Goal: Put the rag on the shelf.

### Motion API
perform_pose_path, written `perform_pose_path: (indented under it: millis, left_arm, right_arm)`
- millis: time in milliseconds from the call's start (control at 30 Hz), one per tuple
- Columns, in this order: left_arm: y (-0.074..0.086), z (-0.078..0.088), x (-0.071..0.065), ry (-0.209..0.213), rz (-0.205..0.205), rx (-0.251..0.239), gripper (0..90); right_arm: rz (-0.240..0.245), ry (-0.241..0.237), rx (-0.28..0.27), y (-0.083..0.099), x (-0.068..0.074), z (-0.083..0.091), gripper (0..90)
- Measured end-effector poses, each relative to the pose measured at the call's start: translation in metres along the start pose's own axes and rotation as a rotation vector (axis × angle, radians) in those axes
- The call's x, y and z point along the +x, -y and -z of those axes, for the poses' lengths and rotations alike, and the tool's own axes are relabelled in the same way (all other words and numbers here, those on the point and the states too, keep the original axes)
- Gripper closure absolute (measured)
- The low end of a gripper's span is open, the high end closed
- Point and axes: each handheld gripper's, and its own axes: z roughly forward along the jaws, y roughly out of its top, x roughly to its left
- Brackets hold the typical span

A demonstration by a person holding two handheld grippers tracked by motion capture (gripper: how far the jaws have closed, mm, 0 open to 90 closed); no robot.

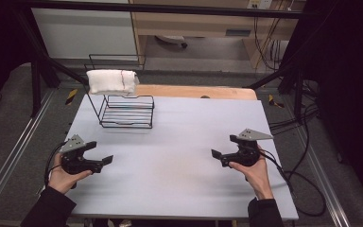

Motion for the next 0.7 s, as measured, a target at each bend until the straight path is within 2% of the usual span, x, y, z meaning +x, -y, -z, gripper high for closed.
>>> perform_pose_path:
  millis: [367, 533, 700]
  left_arm:
    - [0.012, -0.008, -0.003, 0.018, -0.022, 0.033, 7.0]
    - [0.016, -0.010, -0.005, 0.025, -0.034, 0.044, 7.1]
    - [0.018, -0.011, -0.006, 0.029, -0.043, 0.055, 7.2]
  right_arm:
    - [-0.037, 0.014, 0.044, 0.047, -0.017, 0.016, 0.6]
    - [-0.056, 0.023, 0.052, 0.059, -0.020, 0.023, 0.6]
    - [-0.056, 0.026, 0.054, 0.061, -0.020, 0.025, 0.6]
